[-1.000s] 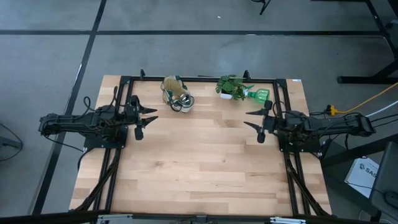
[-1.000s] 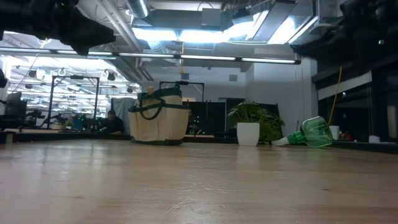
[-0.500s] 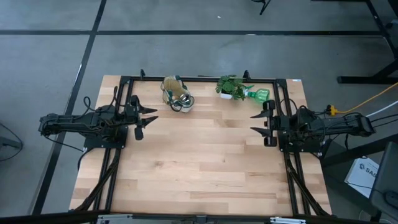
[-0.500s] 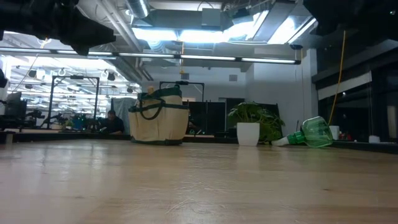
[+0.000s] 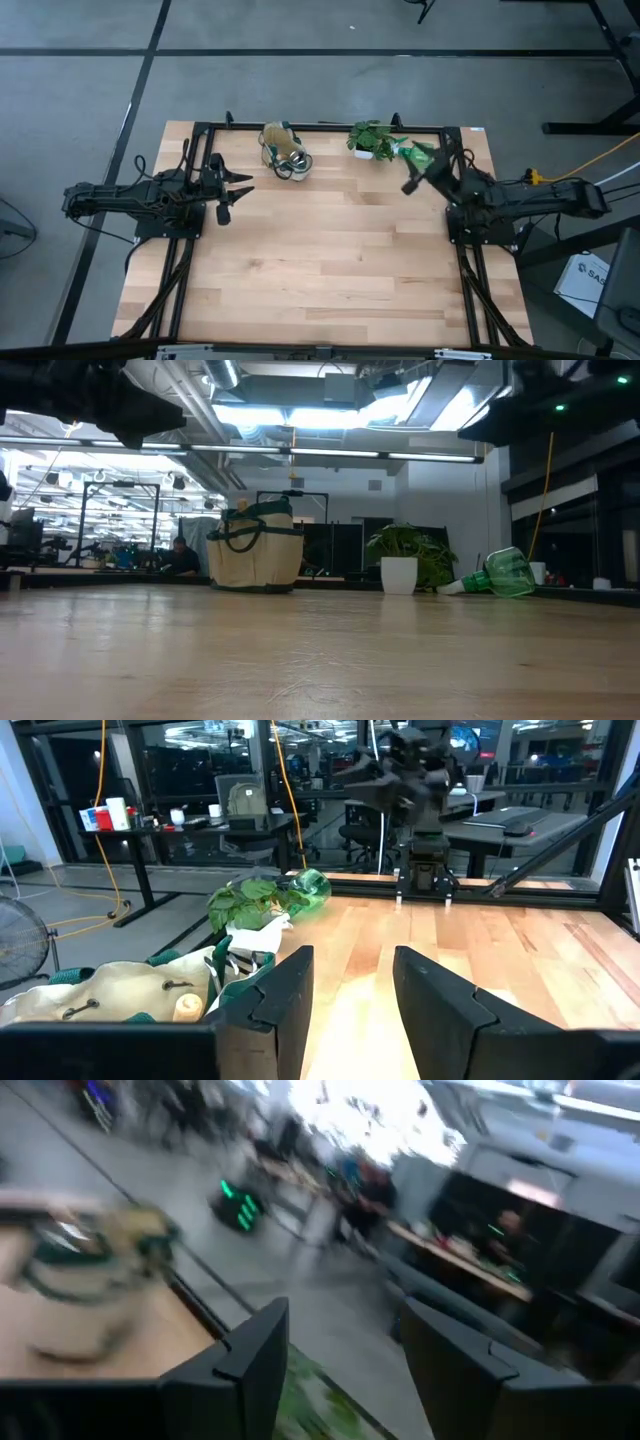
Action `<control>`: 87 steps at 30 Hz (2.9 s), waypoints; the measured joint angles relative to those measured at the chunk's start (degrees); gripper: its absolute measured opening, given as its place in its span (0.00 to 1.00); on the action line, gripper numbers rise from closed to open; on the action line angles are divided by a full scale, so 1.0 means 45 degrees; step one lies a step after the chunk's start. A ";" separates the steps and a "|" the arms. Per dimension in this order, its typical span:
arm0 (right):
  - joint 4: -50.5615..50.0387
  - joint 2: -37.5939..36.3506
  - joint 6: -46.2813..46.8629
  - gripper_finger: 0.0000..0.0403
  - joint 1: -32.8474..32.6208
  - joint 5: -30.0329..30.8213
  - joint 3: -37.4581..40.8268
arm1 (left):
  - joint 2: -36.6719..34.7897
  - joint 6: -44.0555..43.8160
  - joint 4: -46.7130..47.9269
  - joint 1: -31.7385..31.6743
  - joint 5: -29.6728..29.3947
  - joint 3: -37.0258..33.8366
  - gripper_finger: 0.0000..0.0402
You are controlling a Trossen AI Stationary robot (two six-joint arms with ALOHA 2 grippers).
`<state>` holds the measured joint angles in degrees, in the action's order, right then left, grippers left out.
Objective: Pick & Place Garden tools in Gardening bag
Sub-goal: Put the green spray bottle into the gardening bag
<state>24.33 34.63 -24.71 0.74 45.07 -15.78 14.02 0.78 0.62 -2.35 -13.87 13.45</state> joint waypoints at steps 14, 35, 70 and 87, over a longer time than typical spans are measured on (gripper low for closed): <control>-0.7106 0.4314 0.0479 0.48 0.3662 0.0254 -0.4786 | 0.0000 0.0000 0.0000 0.0000 0.0000 0.0002 0.33; -1.6178 1.0138 0.2548 0.48 0.9315 -0.8125 -0.9730 | 0.0000 -0.0002 0.0005 0.0000 0.0000 0.0005 0.34; -1.5331 1.5042 -0.0847 0.48 0.9661 -0.6064 -0.9775 | 0.0000 -0.0002 0.0000 0.0000 0.0000 0.0005 0.33; -1.5856 1.3629 0.0065 0.37 1.0087 -0.7117 -0.9765 | 0.0000 -0.0003 0.0000 -0.0001 0.0000 0.0005 0.34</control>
<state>-47.03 95.96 -24.42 46.13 13.04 -59.72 14.02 0.76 0.62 -2.35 -13.87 13.47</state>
